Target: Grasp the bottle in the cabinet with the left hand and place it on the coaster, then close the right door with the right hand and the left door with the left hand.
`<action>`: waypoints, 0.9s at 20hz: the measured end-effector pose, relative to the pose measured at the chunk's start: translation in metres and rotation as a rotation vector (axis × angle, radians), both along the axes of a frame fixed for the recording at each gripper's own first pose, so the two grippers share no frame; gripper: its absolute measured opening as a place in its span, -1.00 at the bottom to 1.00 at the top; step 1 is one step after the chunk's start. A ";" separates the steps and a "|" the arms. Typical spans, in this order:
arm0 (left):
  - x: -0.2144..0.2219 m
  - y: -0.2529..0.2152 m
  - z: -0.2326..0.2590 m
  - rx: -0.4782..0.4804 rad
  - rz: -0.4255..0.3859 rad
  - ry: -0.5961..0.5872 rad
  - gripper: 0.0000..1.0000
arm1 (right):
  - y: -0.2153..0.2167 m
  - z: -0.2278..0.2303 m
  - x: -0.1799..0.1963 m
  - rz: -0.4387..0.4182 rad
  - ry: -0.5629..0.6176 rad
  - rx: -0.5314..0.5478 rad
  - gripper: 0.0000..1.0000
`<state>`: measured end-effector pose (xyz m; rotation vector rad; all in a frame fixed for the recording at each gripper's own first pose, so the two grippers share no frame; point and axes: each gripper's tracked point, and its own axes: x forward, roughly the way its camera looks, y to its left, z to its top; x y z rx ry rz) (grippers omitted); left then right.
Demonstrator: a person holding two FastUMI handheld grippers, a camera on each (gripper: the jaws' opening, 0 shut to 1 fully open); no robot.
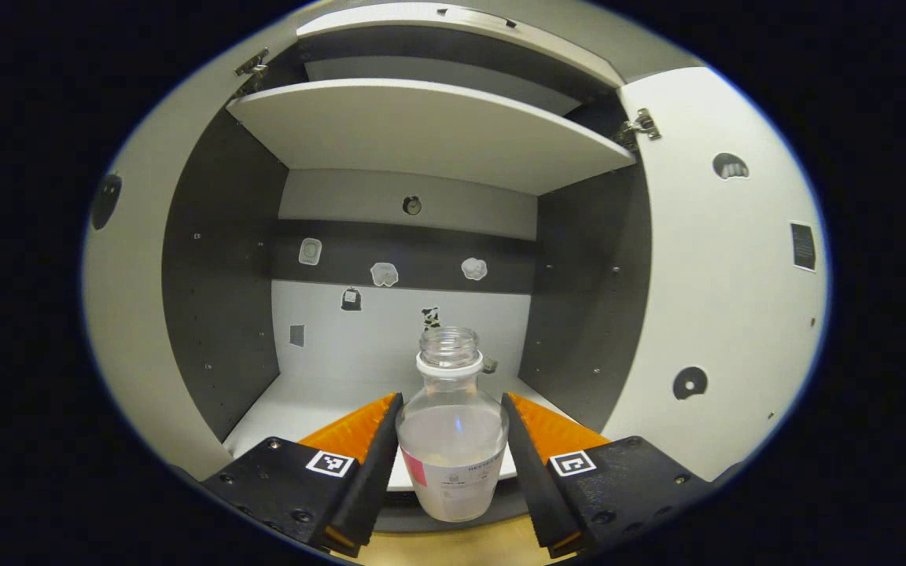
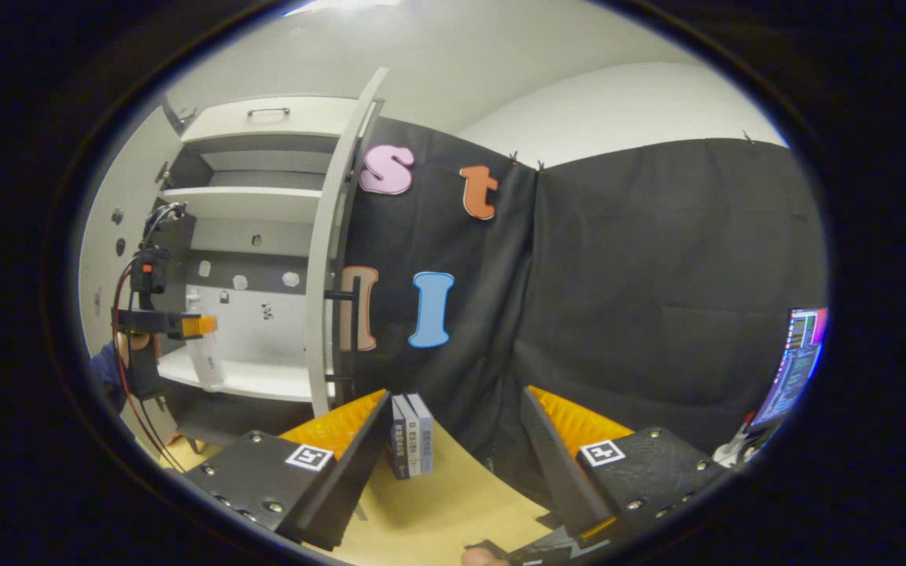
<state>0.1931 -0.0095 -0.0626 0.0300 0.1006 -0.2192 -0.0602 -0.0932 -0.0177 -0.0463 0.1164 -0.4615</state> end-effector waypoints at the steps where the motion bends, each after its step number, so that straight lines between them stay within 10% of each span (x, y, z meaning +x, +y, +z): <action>1: -0.013 0.003 -0.004 0.009 -0.007 -0.002 0.51 | 0.001 -0.001 0.000 0.016 -0.001 0.002 0.92; 18: -0.161 0.053 -0.221 -0.088 0.093 0.404 0.53 | 0.016 0.009 0.011 0.211 -0.018 -0.006 0.96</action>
